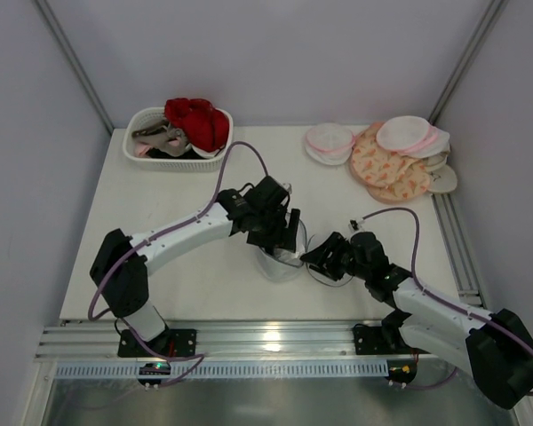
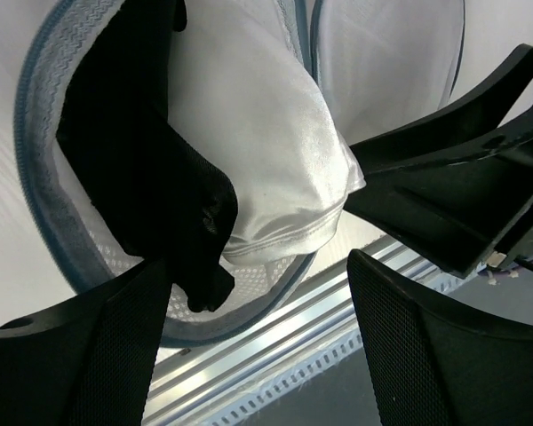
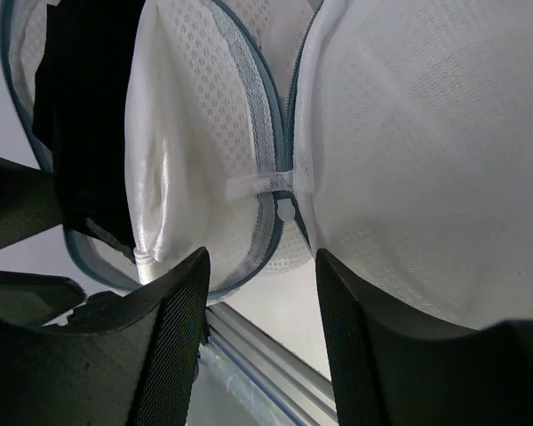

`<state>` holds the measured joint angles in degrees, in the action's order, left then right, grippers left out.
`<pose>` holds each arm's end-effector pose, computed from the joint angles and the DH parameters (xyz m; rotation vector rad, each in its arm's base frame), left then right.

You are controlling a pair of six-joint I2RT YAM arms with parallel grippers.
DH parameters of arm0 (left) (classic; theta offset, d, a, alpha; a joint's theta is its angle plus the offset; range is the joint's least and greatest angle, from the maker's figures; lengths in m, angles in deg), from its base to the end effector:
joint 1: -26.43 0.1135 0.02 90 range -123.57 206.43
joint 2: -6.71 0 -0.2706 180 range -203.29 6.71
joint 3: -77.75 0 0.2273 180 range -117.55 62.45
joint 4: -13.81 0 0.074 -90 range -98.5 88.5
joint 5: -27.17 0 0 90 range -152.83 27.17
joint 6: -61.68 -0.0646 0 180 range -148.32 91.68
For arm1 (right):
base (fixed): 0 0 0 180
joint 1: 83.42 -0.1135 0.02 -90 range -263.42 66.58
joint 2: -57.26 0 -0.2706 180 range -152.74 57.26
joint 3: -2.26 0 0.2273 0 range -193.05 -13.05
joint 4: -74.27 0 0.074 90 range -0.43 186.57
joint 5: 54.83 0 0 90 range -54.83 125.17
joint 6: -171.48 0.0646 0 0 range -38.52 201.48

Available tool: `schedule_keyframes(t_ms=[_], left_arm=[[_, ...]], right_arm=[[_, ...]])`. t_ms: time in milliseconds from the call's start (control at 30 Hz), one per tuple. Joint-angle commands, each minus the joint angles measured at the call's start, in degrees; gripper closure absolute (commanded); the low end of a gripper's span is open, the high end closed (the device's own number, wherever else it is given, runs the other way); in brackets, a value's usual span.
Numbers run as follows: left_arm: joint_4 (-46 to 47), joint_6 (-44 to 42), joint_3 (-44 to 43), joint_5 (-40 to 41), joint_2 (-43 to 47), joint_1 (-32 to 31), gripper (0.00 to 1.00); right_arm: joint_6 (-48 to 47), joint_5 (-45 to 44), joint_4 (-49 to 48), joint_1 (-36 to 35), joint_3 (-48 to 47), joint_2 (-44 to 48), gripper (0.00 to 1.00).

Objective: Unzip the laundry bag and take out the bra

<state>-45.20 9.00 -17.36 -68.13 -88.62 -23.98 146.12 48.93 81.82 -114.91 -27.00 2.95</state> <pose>0.2141 -0.2683 0.2632 0.3484 2.7295 -0.6164 0.1482 0.1088 0.1634 0.5289 2.3287 1.1626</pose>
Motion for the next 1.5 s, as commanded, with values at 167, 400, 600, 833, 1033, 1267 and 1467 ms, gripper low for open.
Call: schedule_keyframes(t_ms=[167,400,600,833,1033,1267,1467], left_arm=[[9.34,3.9,9.85,-1.04,2.52,-1.0,0.22],[8.37,2.93,8.97,2.66,1.02,-0.92,0.27],[7.32,2.58,6.69,3.89,1.28,-0.92,0.68],[7.4,3.63,6.42,4.77,4.44,-0.92,0.58],[10.73,4.25,8.35,2.84,5.5,-0.92,0.27],[13.74,6.62,10.11,7.21,8.58,-0.92,0.25],[12.59,7.06,9.24,11.1,6.83,-0.83,0.38]], right_arm=[[-1.1,1.8,-3.06,0.11,-3.27,-1.85,0.52],[-4.17,1.71,-0.26,0.11,-5.2,-1.86,0.59],[-6.37,0.66,2.47,0.11,-5.56,-0.28,0.63],[-8.65,0.39,5.11,0.11,-6.61,0.34,0.64],[-9.88,0.22,6.69,0.11,-7.4,0.25,0.64],[-10.68,-0.4,7.4,0.11,-7.49,1.13,0.64],[-10.94,-0.31,7.4,0.11,-7.4,1.39,0.66]])
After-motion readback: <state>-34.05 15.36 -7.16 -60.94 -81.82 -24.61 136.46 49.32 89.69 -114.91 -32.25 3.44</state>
